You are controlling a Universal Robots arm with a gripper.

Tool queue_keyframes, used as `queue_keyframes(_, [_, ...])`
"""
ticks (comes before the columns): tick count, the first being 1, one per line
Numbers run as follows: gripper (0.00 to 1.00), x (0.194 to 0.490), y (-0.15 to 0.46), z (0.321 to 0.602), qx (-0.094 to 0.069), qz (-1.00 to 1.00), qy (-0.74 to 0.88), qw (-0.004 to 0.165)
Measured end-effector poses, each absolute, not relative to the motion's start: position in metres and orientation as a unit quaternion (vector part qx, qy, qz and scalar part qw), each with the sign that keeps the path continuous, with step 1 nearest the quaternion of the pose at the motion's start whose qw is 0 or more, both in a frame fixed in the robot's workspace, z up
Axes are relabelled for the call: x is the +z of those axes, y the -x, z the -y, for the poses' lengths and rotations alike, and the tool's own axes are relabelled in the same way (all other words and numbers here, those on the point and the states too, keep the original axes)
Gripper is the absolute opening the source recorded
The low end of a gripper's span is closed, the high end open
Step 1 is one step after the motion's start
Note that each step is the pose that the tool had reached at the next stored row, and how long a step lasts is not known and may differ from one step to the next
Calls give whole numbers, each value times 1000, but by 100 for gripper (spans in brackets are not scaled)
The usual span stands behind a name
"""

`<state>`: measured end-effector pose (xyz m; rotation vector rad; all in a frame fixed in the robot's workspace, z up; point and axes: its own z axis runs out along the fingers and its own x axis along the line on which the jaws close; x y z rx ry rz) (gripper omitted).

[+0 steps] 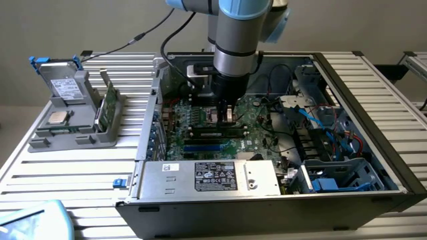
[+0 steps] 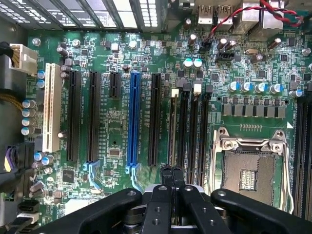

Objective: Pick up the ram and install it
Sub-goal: 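Press down the ram until it locks into place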

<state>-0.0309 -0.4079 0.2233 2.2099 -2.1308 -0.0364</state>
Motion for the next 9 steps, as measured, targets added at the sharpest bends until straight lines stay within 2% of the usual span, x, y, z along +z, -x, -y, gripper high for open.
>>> queue_keyframes(9, [11,235,34,408,-12,694,-719,35])
